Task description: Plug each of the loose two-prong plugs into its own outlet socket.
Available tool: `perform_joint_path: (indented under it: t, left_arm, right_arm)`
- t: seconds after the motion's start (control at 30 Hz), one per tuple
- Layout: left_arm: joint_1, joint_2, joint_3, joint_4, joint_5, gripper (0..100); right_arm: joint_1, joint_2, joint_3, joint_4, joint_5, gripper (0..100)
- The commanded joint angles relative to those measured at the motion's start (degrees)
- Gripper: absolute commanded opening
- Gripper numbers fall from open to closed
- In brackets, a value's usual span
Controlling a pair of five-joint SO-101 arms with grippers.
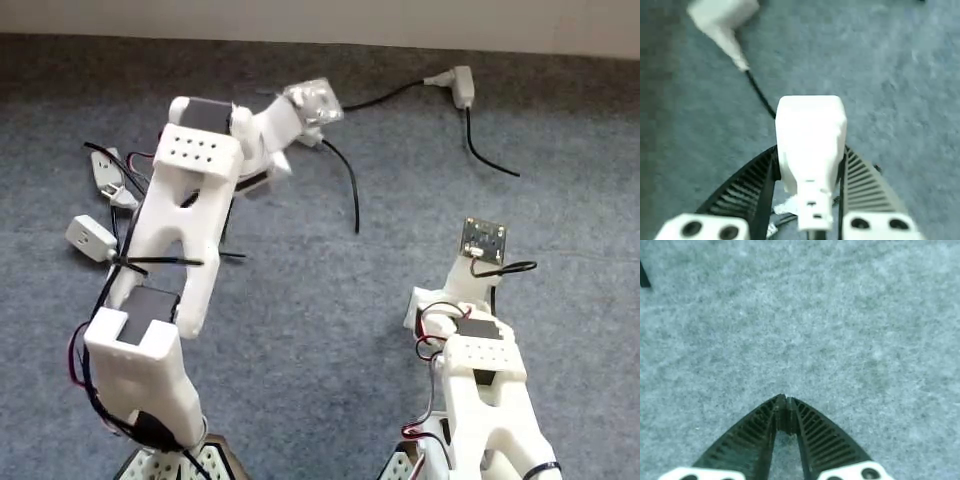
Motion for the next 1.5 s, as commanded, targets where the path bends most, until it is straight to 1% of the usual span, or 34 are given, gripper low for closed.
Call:
perform_joint_path:
  t: [0.0, 0.13, 0.3, 0.5, 0.7, 0.8, 0.87, 0.93, 1.03, 1.13, 1.23, 1.33, 1.4, 1.47]
  left_arm:
    - [2.6, -0.5, -12.2, -3.7, 2.0, 4]
    - [3.8, -0.1, -12.9, -15.6, 2.0, 4]
    - [4.6, 7.6, -16.0, -27.0, 1.8, 4]
    - [5.0, 22.5, -26.8, -37.2, 2.2, 4]
    - [4.1, 42.1, -39.4, -52.0, 1.8, 4]
    - [2.9, 52.2, -44.0, -57.3, 0.4, 4]
    - [2.7, 57.9, -47.0, -58.6, -3.1, 4]
    - [2.7, 62.7, -50.6, -58.8, -4.9, 4]
    - [2.6, 67.8, -55.1, -58.8, -5.2, 0]
    - [2.6, 71.3, -57.5, -58.8, -5.2, 2]
    - [2.1, 72.2, -57.7, -58.8, -5.2, 7]
    - [1.2, 72.1, -57.8, -58.0, -4.7, 14]
    - [0.3, 71.8, -58.5, -56.5, -1.9, 19]
    - [-0.2, 70.4, -62.0, -53.7, 0.8, 20]
  right_arm:
    - [-0.2, -0.7, -0.2, -0.7, 0.1, 0.6]
    - [-0.2, -0.7, -0.1, -0.7, 0.1, 0.6]
    - [-0.2, -0.7, -0.1, -0.7, 0.1, 0.6]
    - [-0.2, -0.7, -0.1, -0.7, 0.1, 0.6]
    - [-0.2, -0.7, -0.1, -1.1, 0.1, 0.6]
    - [-0.2, -0.7, 0.2, -3.8, 0.1, 0.6]
    - [-0.2, -0.7, 0.2, -3.8, 0.1, 0.6]
    - [-0.2, -0.7, 0.2, -3.9, 0.1, 0.6]
    - [-0.2, -0.7, 0.2, -3.9, 0.1, 0.6]
    - [-0.2, -0.7, 0.2, -3.9, 0.1, 0.6]
    - [-0.2, -0.7, 0.2, -3.9, 0.1, 0.6]
    - [-0.2, -0.7, 0.2, -3.9, 0.1, 0.6]
    - [-0.2, -0.7, 0.2, -3.9, 0.1, 0.6]
    - [-0.2, -0.7, 0.2, -3.9, 0.1, 0.6]
